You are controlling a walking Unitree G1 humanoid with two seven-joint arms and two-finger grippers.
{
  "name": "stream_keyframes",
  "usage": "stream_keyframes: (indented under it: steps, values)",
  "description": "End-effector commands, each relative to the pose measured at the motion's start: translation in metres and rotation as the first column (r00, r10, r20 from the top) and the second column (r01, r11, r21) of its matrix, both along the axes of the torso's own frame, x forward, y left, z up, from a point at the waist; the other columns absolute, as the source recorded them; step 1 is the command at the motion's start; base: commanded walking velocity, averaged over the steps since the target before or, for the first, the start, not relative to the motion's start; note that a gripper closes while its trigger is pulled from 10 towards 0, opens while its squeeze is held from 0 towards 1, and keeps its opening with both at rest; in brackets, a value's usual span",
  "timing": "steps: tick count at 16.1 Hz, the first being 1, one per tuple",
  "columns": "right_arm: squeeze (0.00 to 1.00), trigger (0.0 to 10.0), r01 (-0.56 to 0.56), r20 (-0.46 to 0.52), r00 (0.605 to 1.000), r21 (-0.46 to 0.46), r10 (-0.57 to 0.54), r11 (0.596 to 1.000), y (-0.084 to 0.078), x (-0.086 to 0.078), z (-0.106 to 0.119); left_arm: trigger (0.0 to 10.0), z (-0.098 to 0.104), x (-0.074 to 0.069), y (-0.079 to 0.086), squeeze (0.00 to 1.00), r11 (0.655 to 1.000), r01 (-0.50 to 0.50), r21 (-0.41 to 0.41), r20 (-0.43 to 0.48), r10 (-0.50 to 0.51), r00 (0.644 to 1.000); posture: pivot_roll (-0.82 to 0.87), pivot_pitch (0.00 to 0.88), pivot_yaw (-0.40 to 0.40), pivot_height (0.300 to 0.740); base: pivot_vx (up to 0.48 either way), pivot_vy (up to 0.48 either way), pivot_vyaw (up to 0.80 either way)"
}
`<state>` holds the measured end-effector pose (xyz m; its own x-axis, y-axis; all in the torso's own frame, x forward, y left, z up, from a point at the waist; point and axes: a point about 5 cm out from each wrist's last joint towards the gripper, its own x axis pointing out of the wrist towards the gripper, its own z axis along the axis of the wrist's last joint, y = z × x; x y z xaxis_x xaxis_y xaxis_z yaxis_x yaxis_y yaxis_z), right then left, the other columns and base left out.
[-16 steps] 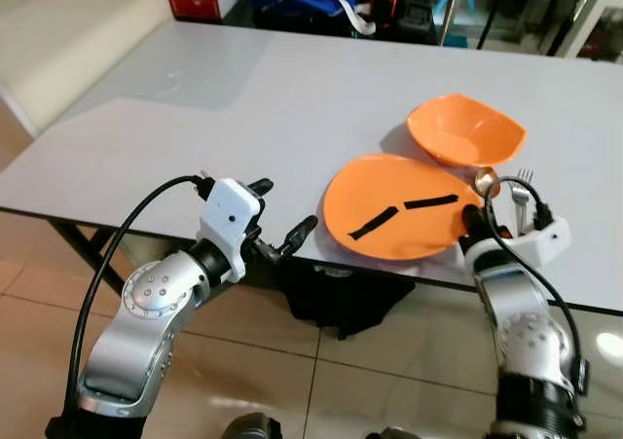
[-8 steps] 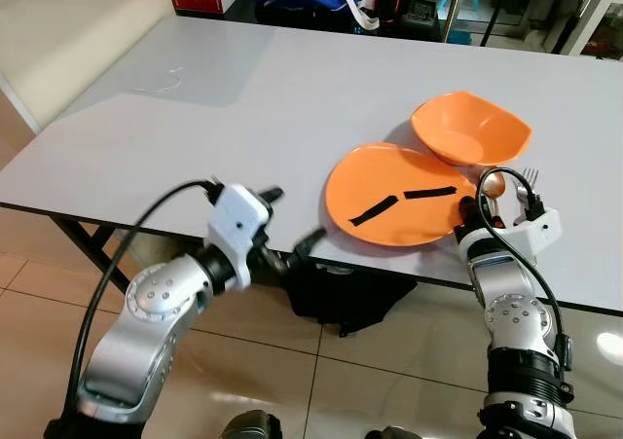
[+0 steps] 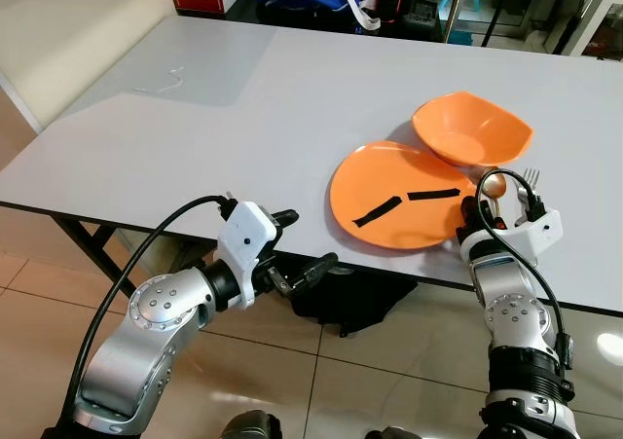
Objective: Setting the table
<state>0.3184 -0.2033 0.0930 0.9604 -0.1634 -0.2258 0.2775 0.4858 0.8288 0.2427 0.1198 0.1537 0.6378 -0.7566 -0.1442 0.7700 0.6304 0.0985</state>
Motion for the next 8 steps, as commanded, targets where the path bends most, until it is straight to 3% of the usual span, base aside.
stream_keyframes:
  steps: [1, 4, 6, 8]
  values:
    - [1.0, 10.0, 0.005, -0.036, 0.999, 0.004, -0.005, 1.0, -0.0014, -0.001, -0.0064, 10.0, 0.0031, -0.0035, -0.003, 0.0, 1.0, 0.027, 0.004, 0.006, -0.027, 1.0, 0.13, 0.099, 0.008, 0.74, 0.0, 0.0, 0.0]
    - [1.0, 10.0, -0.014, -0.052, 0.999, -0.041, 0.012, 0.999, -0.0024, -0.002, -0.0066, 10.0, 0.0036, -0.0039, -0.0029, 0.0, 1.0, 0.029, 0.007, 0.004, -0.029, 1.0, 0.13, 0.099, 0.008, 0.74, 0.0, 0.0, 0.0]
    - [1.0, 10.0, -0.089, -0.105, 0.993, -0.276, 0.062, 0.957, -0.0037, -0.0021, -0.0012, 10.0, 0.0037, -0.0038, -0.0031, 0.0, 1.0, 0.029, 0.009, 0.004, -0.029, 1.0, 0.12, 0.1, 0.01, 0.74, 0.0, 0.0, 0.0]
    - [1.0, 10.0, -0.129, -0.124, 0.988, -0.333, 0.092, 0.934, -0.0007, 0.0006, 0.002, 10.0, 0.0041, -0.0035, -0.0038, 0.0, 1.0, 0.03, 0.009, 0.009, -0.03, 1.0, 0.12, 0.1, 0.01, 0.74, 0.0, 0.0, 0.0]
